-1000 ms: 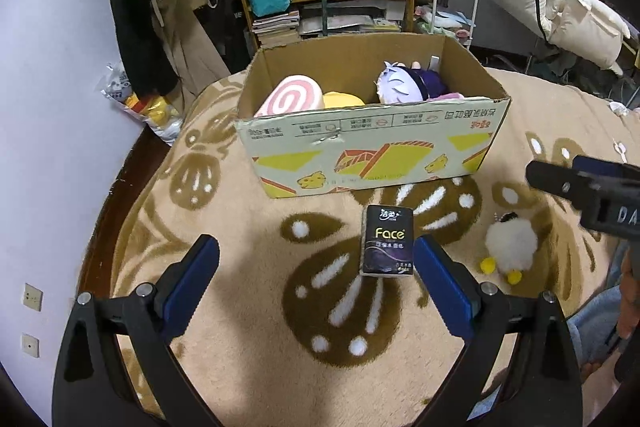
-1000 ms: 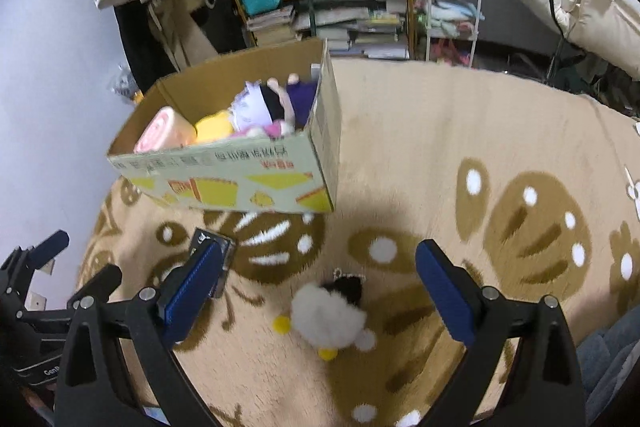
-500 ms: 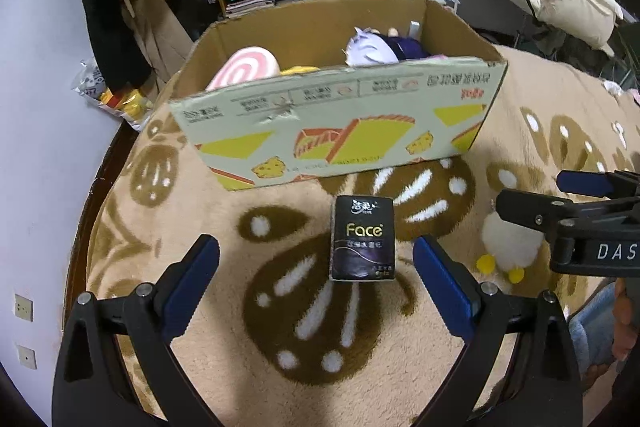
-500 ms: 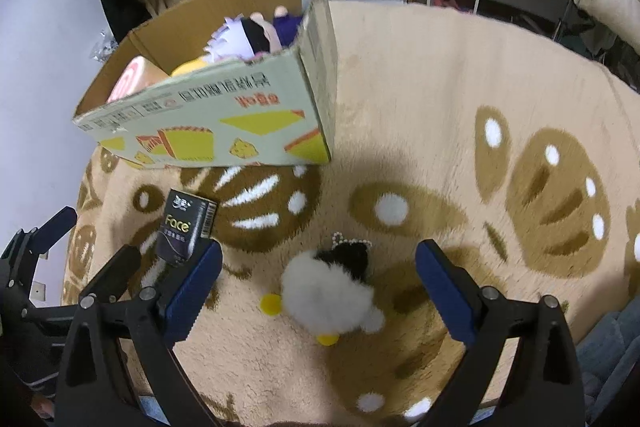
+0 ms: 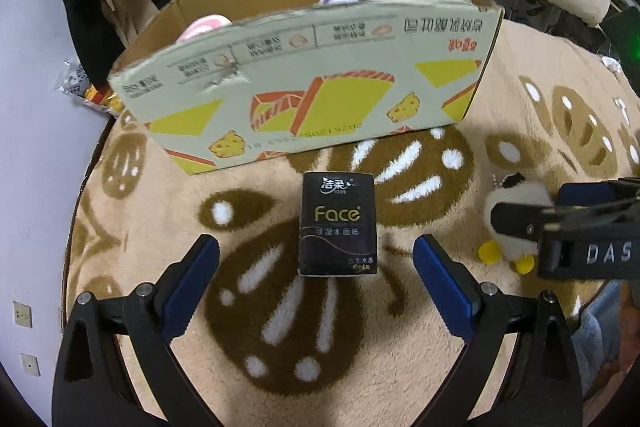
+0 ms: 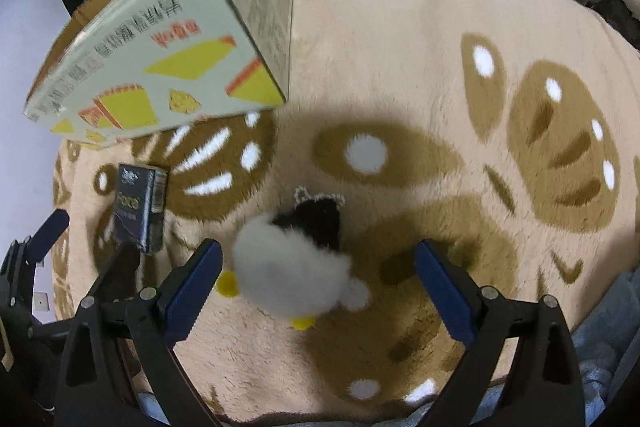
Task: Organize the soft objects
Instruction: 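Lower both grippers toward the black Face tissue pack and white penguin plush, then close the right gripper on the white penguin plush while the left gripper grasps the black Face tissue pack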
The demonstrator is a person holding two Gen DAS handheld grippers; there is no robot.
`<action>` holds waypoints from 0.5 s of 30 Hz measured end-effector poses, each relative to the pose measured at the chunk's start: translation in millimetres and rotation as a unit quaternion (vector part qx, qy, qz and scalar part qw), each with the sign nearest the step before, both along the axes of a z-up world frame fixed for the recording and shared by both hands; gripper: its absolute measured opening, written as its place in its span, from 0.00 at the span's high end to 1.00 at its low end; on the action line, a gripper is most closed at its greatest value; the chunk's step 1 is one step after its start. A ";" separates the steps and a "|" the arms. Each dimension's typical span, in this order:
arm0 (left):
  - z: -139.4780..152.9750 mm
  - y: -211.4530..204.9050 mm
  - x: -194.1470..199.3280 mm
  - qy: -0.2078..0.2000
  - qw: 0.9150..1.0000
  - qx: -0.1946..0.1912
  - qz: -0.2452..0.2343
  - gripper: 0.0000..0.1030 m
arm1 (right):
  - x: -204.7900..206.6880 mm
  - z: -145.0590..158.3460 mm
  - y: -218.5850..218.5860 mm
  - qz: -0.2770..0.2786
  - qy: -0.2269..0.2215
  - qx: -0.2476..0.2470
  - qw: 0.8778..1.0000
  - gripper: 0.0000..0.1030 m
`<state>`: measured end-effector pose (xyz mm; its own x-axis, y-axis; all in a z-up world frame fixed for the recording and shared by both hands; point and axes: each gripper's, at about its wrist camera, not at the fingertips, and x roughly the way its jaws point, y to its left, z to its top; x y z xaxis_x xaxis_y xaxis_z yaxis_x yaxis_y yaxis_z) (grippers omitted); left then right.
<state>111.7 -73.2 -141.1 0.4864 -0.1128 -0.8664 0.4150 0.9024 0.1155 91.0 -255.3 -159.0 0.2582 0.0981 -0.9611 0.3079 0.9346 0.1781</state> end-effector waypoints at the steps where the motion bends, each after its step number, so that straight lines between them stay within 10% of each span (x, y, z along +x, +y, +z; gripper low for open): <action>1: -3.1 -1.3 0.8 -0.001 1.000 0.005 -0.002 0.06 | 0.3 -3.0 1.1 0.002 0.005 0.002 1.000 0.02; 15: -26.8 -9.8 9.5 0.018 1.000 0.022 -0.012 0.18 | -2.8 -15.8 6.2 0.013 0.023 0.023 0.999 0.55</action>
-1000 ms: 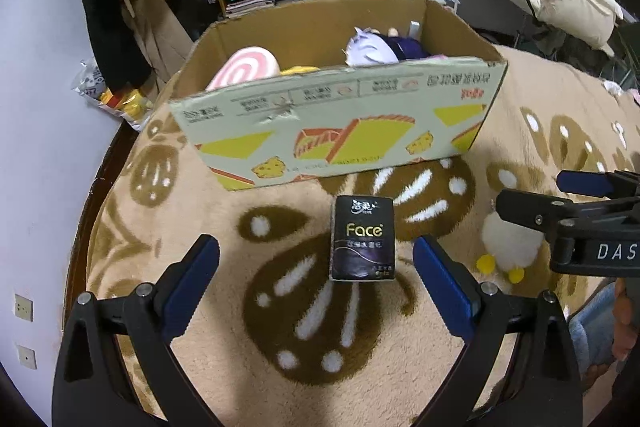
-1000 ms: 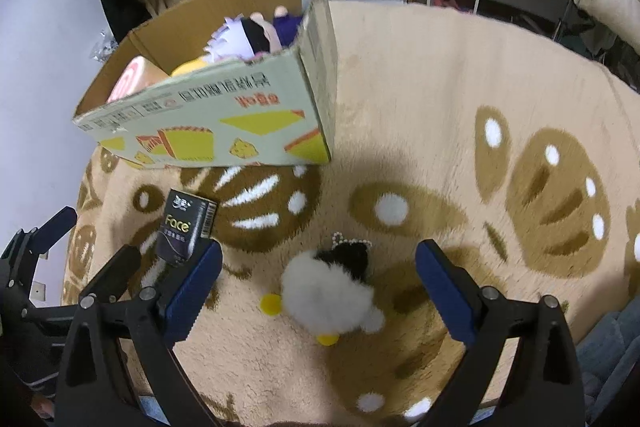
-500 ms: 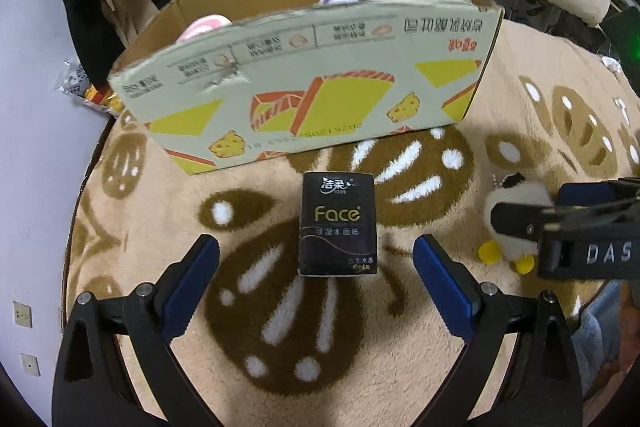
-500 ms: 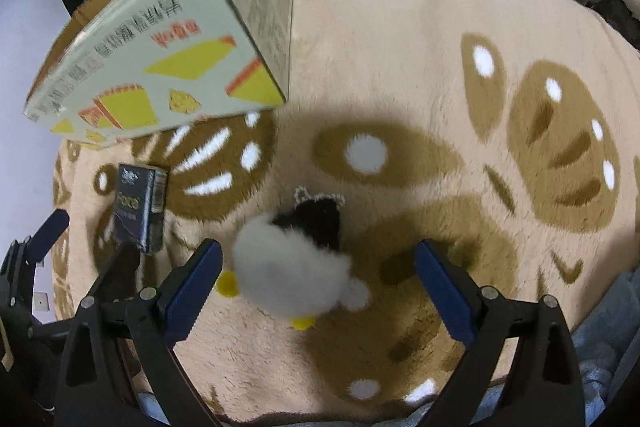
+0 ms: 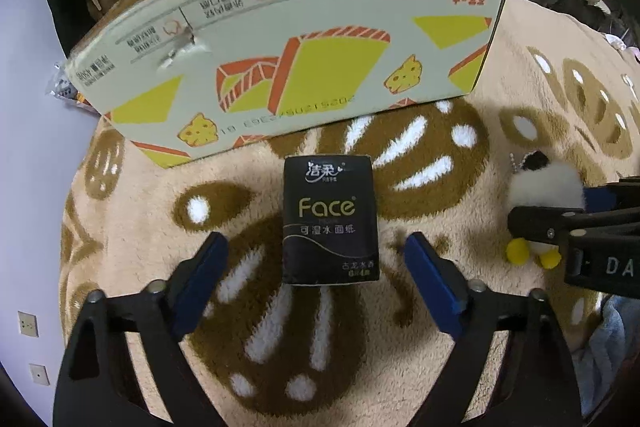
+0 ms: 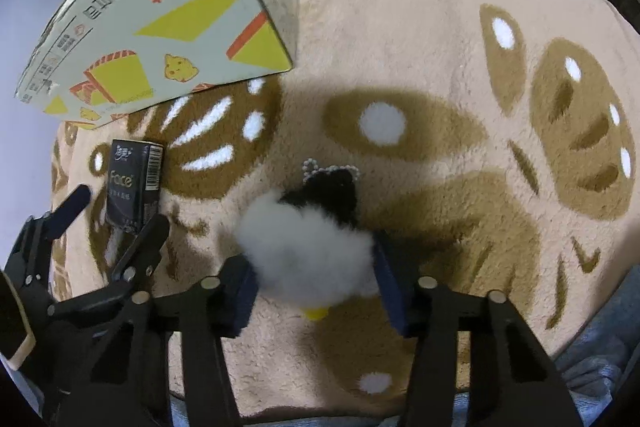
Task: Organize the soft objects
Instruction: 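Close the right gripper on the white penguin plush while the left gripper grasps the black Face tissue pack, then carry the penguin plush with the right gripper while the left gripper carries the tissue pack over the box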
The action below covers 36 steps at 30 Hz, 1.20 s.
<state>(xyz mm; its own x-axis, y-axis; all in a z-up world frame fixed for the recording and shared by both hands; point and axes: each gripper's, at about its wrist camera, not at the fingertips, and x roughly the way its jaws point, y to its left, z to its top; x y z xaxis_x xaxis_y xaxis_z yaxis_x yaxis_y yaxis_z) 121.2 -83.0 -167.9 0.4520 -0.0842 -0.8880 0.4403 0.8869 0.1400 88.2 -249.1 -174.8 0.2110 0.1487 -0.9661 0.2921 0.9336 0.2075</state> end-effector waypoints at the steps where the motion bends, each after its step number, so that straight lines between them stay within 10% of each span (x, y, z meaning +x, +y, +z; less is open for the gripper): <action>1: -1.0 0.9 1.0 -0.004 1.000 0.004 0.004 0.20 | -0.6 1.8 -3.1 0.004 -0.003 0.010 1.000 0.61; 11: -8.5 17.8 17.3 0.009 1.000 -0.013 0.017 0.50 | 3.3 -1.0 16.3 0.021 -0.005 0.017 1.000 0.73; 36: 48.3 45.2 -5.1 -0.063 0.994 -0.074 0.043 0.52 | 0.4 92.0 17.2 0.026 -0.246 0.009 0.969 0.75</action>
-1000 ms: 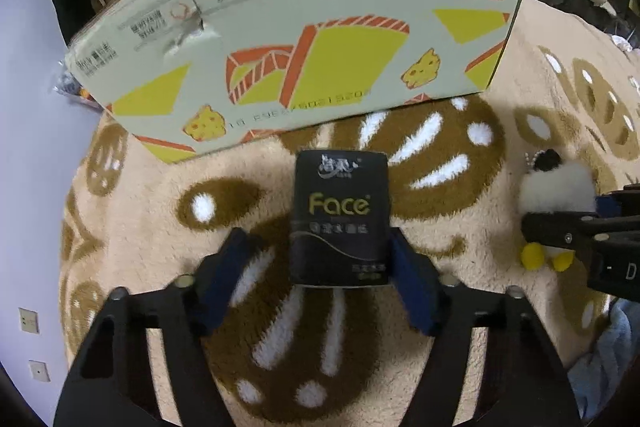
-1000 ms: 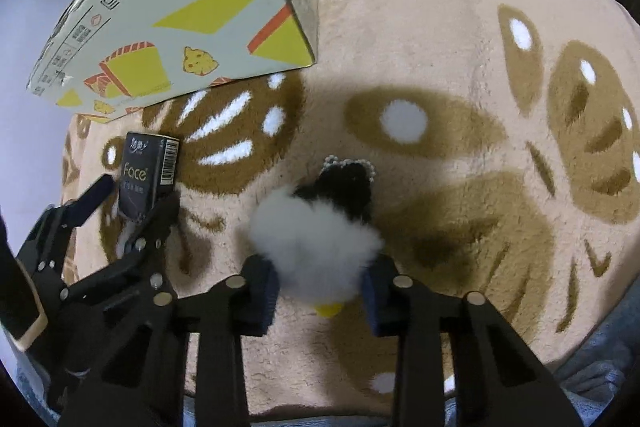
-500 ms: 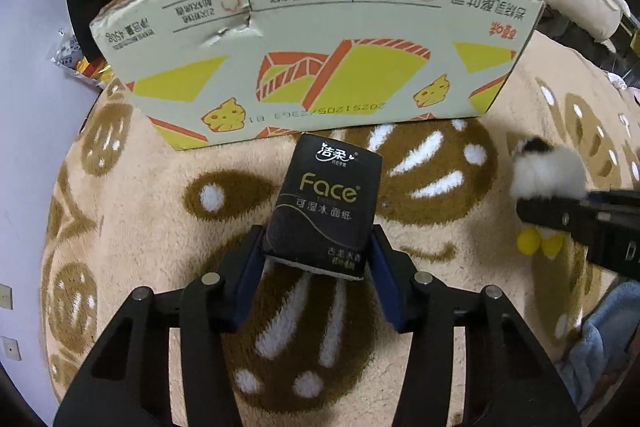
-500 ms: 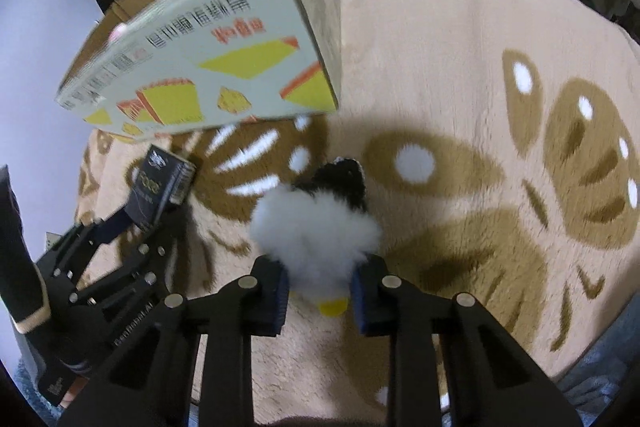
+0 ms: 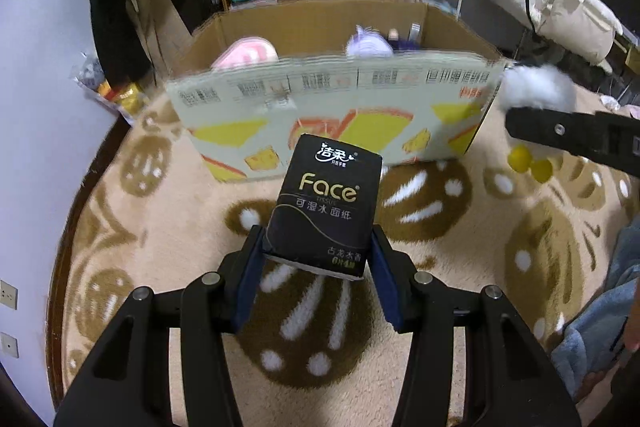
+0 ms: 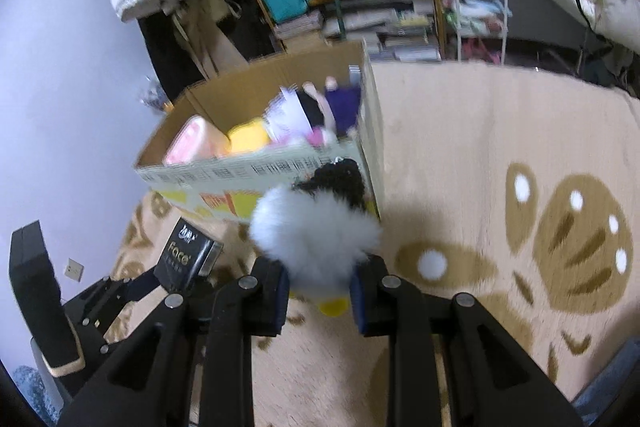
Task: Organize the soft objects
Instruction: 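Carry the penguin plush with the right gripper while the left gripper carries the tissue pack over the box, then open both grippers to drop the penguin plush and tissue pack into the box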
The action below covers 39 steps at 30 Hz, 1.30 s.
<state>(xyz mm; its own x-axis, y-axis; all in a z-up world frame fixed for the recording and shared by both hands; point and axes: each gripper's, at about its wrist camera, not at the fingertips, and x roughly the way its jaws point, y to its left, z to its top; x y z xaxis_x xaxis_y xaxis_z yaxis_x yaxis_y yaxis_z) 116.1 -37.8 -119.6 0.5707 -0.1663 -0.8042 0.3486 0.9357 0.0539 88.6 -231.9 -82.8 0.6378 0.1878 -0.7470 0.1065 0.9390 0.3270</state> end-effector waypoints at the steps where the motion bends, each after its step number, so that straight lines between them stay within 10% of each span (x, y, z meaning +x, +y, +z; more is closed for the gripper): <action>1: 7.0 -0.4 -4.4 -0.007 1.000 -0.002 0.001 0.52 | -2.7 5.3 -4.7 0.000 -0.008 0.001 1.000 0.75; 19: 97.6 15.0 -11.4 -0.142 0.989 -0.039 0.019 0.52 | 1.6 62.9 -1.9 0.011 -0.129 -0.026 0.991 0.75; 39: 83.9 -26.8 48.8 -0.165 0.986 -0.010 -0.010 0.52 | 58.6 60.2 -15.3 0.017 -0.147 -0.028 0.989 0.74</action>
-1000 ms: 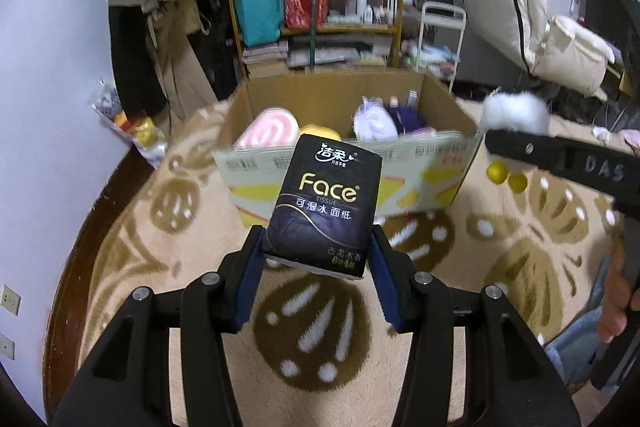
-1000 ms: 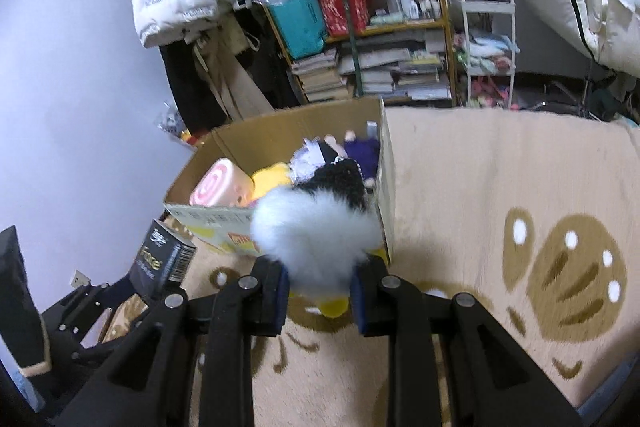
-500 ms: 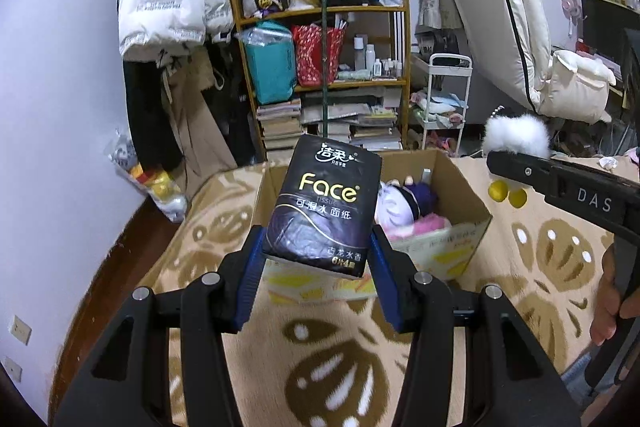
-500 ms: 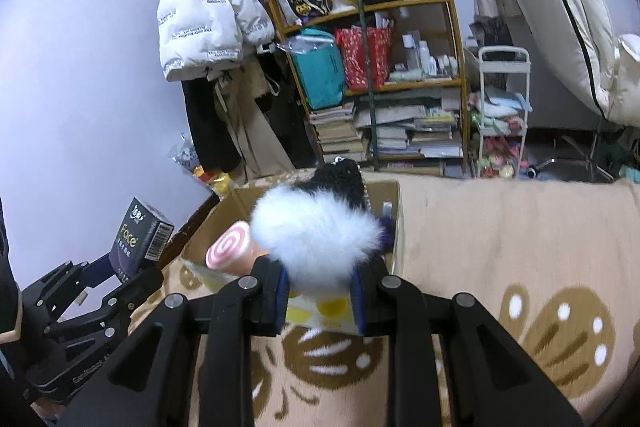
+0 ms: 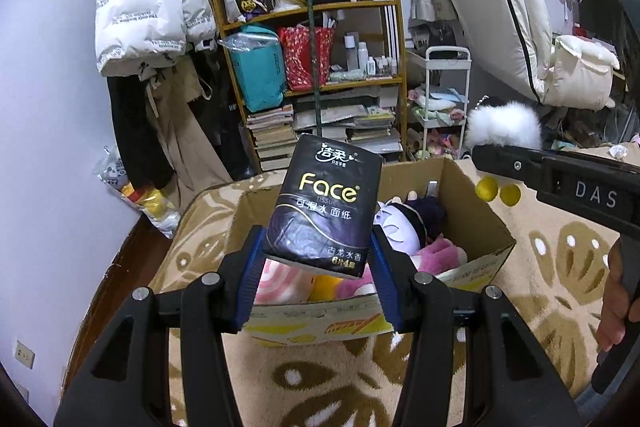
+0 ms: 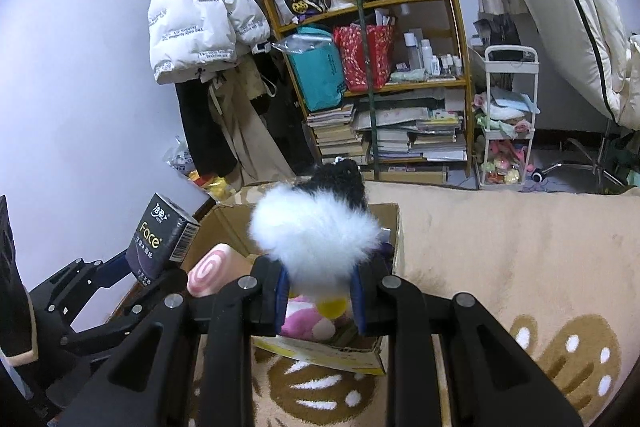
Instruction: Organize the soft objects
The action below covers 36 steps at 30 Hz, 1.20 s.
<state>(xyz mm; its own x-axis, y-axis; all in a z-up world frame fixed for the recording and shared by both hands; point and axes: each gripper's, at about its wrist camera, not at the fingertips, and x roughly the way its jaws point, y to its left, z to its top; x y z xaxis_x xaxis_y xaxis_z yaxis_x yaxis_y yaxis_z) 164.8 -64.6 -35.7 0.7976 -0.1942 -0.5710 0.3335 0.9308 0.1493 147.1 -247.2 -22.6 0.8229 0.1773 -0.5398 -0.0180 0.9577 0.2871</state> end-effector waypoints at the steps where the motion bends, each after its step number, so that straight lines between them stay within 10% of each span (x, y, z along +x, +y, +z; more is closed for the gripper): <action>1: -2.6 -1.2 2.6 0.004 1.000 0.000 0.000 0.52 | 2.6 -2.1 -0.2 0.000 0.002 0.000 1.000 0.74; 18: -19.9 8.1 17.3 0.034 0.999 -0.005 0.030 0.42 | 15.4 -25.3 0.5 0.014 0.036 0.008 0.999 0.67; 36: 19.8 48.1 -26.4 0.022 0.997 -0.021 0.072 0.26 | -36.0 14.5 0.3 -0.017 -0.003 -0.045 0.999 0.14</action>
<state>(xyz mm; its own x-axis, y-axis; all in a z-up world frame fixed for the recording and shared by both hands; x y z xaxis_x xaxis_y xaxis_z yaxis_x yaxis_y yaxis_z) 138.4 -16.5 -15.8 0.7933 -0.1031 -0.6000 0.2006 0.9748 0.0978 111.1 -246.9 -8.1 0.8312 0.1003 -0.5469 0.0138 0.9796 0.2006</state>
